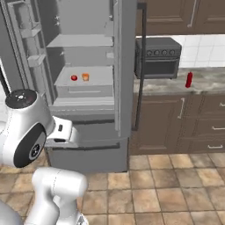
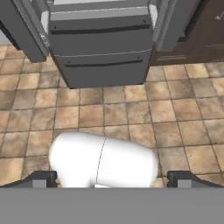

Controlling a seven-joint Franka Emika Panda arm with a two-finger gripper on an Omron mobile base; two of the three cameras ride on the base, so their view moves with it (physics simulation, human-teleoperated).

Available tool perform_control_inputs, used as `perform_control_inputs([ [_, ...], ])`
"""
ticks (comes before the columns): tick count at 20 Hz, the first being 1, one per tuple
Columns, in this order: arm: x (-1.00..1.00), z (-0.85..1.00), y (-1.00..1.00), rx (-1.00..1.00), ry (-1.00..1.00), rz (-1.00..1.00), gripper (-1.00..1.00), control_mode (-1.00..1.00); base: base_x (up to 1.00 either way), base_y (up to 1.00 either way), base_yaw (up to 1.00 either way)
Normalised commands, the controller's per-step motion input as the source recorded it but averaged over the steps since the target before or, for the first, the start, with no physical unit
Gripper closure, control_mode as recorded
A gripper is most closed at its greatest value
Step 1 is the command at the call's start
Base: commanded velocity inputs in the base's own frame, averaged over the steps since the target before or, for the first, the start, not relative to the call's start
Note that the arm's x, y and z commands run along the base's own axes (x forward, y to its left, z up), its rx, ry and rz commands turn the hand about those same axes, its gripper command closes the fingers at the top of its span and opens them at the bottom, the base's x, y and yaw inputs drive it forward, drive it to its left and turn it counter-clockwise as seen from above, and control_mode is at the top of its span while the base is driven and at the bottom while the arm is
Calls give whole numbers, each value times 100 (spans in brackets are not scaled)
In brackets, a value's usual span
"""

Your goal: Place the mustard and ketchup from the counter to the top shelf of the fridge. If the existing items in the fridge are on the top shelf, move them to other shelves.

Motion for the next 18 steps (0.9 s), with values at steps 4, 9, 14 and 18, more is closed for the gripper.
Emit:
perform_control_inputs([
  [4,0,0,0,0,0,0,-100,100,34,-69,-60],
  [9,0,0,0,0,0,0,-100,100,97,-77,-32],
  [14,0,0,0,0,0,0,-100,100,100,-84,-6],
  [18,0,0,0,0,0,0,-100,100,100,-100,0],
])
